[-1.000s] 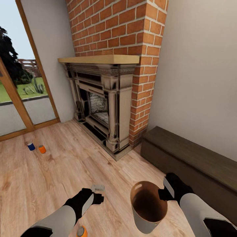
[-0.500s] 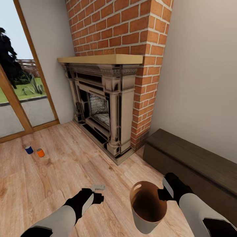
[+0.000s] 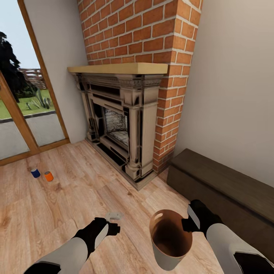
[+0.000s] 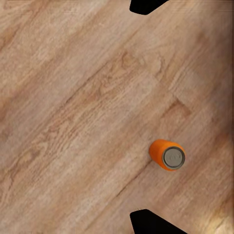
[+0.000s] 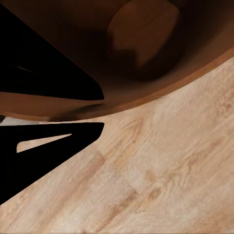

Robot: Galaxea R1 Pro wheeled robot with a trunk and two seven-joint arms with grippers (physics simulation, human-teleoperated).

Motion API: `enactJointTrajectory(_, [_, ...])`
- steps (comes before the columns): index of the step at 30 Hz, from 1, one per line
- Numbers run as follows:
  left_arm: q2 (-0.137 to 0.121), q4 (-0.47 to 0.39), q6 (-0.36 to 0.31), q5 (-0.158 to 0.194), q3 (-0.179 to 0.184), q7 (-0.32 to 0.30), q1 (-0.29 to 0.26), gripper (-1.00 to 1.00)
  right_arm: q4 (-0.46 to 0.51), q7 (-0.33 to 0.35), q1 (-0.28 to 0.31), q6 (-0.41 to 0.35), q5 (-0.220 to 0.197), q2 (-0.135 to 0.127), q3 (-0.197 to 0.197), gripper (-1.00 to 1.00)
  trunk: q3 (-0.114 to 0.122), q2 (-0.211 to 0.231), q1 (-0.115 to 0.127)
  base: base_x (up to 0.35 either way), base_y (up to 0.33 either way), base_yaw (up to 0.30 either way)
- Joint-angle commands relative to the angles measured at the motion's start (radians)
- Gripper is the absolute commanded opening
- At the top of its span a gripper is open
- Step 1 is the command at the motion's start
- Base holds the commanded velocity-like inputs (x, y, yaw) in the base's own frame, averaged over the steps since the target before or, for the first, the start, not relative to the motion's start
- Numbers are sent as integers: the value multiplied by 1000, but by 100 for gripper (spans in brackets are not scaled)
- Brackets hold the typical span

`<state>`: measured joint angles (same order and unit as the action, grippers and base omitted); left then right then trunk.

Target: Put the three can of soda from the living room inside the tash can in the kitchen.

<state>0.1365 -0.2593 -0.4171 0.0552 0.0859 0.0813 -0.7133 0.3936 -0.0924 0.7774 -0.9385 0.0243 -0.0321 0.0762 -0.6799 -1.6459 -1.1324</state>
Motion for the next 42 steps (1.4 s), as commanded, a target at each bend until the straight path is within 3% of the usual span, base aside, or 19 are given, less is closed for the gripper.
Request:
enactJointTrajectory(1, [0, 0, 0, 0, 0, 0, 0, 100, 0, 3, 0, 1, -17, 0, 2, -100, 0, 0, 0, -61, 117, 0])
enactJointTrajectory(42, [1, -1, 21, -2, 0, 0, 0, 100, 0, 3, 0, 6, -17, 0, 2, -100, 0, 0, 0, 47, 25, 0])
